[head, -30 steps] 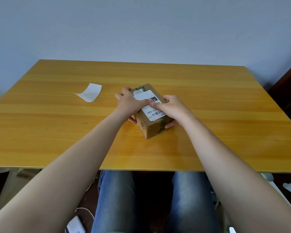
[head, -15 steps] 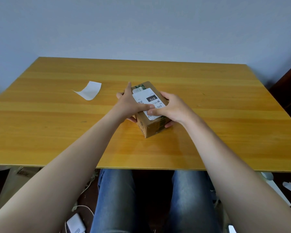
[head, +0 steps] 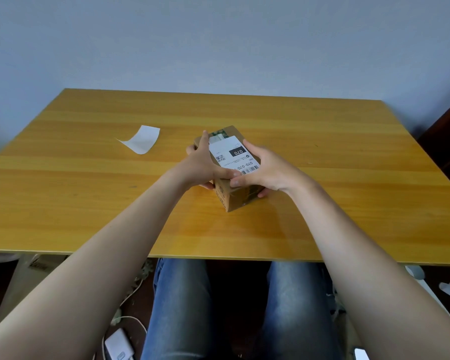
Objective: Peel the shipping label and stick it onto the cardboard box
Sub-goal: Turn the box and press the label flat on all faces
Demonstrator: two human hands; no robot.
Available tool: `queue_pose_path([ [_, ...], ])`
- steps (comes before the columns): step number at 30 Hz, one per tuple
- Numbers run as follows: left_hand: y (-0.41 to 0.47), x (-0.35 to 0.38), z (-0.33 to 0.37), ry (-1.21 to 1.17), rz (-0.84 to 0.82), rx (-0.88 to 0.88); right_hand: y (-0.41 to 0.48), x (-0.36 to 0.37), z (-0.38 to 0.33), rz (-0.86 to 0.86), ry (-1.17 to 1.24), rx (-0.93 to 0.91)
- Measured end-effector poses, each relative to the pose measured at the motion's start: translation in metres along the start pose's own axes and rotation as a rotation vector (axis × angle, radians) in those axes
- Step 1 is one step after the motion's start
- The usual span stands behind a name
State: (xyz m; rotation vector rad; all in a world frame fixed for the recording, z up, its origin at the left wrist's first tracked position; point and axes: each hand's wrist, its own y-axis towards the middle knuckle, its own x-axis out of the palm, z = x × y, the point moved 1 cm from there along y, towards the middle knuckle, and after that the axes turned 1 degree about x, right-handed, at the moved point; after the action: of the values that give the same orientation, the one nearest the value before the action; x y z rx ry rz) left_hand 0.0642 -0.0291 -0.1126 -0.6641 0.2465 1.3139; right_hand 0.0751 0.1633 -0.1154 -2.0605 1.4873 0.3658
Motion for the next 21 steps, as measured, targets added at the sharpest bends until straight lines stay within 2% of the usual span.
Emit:
queue_pose_path([
  [3, 0.0, 0.001, 0.003, -0.024, 0.01, -0.015, -0.001, -0.001, 0.001, 0.008, -0.009, 0.001],
  [7, 0.003, 0.006, 0.009, -0.061, 0.123, -0.077, 0.0, 0.002, 0.0, 0.067, -0.005, 0.037],
  [13, 0.011, 0.012, 0.015, 0.029, 0.167, -0.104, 0.003, 0.007, 0.002, 0.145, -0.02, 0.025],
  [18, 0.008, 0.009, 0.013, 0.041, 0.141, -0.09, 0.002, 0.003, 0.005, 0.084, 0.059, 0.051],
  [21, 0.005, 0.009, 0.013, 0.05, 0.106, -0.099, 0.002, -0.001, 0.004, 0.012, 0.027, 0.05],
])
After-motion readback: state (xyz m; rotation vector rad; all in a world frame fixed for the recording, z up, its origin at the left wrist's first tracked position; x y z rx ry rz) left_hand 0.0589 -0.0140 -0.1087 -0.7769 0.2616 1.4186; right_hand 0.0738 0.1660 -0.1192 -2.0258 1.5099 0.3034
